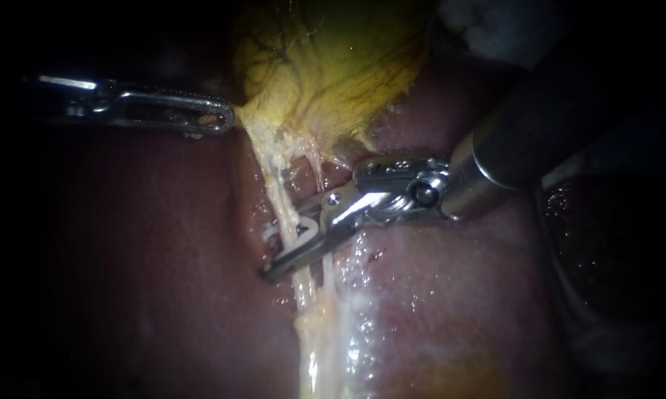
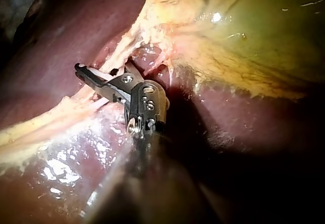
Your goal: Clipping first clip left tube
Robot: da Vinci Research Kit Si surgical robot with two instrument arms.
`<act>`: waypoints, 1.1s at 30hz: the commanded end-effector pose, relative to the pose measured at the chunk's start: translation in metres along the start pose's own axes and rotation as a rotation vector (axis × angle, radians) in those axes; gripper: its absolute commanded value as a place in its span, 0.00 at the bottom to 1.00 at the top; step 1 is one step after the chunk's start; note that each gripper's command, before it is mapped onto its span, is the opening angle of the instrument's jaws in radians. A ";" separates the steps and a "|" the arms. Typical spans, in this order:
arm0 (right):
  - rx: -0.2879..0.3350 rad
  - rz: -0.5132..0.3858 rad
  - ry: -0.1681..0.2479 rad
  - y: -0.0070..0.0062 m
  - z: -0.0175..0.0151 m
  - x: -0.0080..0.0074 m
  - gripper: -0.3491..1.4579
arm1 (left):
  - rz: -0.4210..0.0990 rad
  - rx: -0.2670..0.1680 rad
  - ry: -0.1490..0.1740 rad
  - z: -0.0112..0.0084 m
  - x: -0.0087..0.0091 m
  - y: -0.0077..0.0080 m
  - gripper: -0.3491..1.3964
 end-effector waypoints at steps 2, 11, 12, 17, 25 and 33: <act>0.038 0.016 0.015 0.0001 0.0001 -0.0001 0.52 | 0.000 0.000 0.000 0.0000 0.0000 0.0000 0.00; 0.251 0.073 0.108 0.0004 0.0006 -0.0006 0.52 | 0.000 0.000 0.000 0.0000 0.0000 0.0000 0.00; 0.271 0.077 0.118 0.0004 0.0007 -0.0005 0.52 | 0.000 0.000 0.000 0.0000 0.0000 0.0000 0.00; 0.329 0.106 0.175 0.0005 0.0009 -0.0006 0.52 | 0.000 0.000 0.000 0.0000 0.0000 0.0000 0.00; 0.297 0.115 0.216 0.0007 0.0011 -0.0006 0.52 | 0.000 0.000 0.000 0.0000 0.0000 0.0000 0.00; 0.295 0.115 0.216 0.0006 0.0007 -0.0009 0.53 | 0.000 0.000 0.000 0.0000 0.0000 0.0000 0.00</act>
